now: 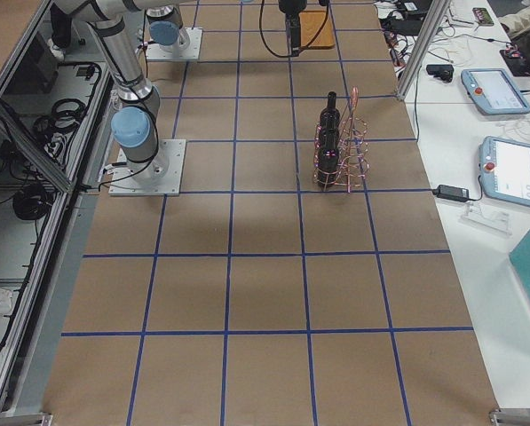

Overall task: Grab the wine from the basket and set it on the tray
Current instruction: 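Move the right gripper over the wine rack toward the nearest dark bottle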

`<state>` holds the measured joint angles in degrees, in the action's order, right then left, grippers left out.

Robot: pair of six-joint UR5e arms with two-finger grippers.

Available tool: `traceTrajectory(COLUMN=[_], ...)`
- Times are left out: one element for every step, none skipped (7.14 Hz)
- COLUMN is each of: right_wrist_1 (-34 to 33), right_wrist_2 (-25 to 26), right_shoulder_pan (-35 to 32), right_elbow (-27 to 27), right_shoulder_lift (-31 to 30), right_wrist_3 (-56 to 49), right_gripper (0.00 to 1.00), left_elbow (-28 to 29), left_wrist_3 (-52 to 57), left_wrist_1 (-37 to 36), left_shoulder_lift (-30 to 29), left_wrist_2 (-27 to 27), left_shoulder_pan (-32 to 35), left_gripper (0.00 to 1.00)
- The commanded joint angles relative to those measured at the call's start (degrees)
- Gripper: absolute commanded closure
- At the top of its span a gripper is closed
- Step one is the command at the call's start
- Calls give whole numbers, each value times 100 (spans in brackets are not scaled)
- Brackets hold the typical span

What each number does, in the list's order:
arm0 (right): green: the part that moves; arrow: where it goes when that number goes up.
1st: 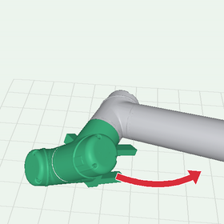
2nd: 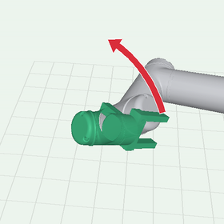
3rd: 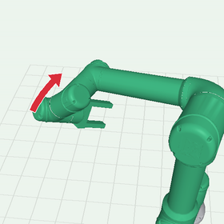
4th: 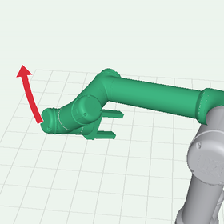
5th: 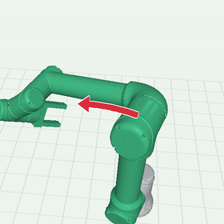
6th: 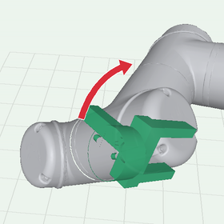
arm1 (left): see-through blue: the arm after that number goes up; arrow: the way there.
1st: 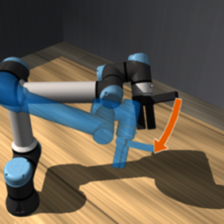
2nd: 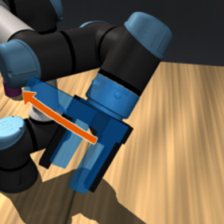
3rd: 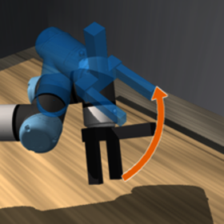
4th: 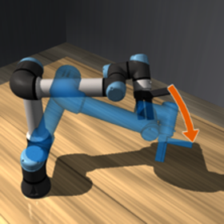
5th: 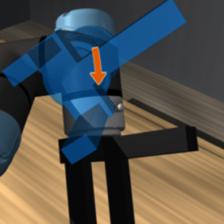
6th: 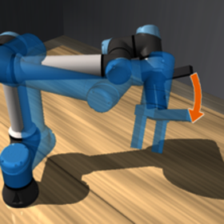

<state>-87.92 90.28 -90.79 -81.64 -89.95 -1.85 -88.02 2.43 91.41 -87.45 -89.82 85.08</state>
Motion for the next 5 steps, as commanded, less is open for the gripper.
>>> traceTrajectory(right_wrist_1=[-32, -85, -390, -819, -893], right_wrist_2=[59, 51, 77, 112, 182], right_shoulder_pan=[43, 96, 192, 498, 831], right_elbow=[-18, -10, 8, 104, 139], right_shoulder_lift=[4, 65, 466, 931, 1258], right_wrist_3=[0, -17, -17, -52, -427], right_gripper=[0, 0, 0, 0, 1], left_elbow=[-5, -5, -5, -5, 4], left_wrist_3=[3, 3, 3, 3, 3], left_wrist_1=[0, 0, 0, 0, 0], left_shoulder_lift=[0, 0, 0, 0, 0], left_wrist_2=[0, 0, 0, 0, 0], left_shoulder_pan=[0, 0, 0, 0, 0], left_gripper=[0, 0, 0, 0, 0])
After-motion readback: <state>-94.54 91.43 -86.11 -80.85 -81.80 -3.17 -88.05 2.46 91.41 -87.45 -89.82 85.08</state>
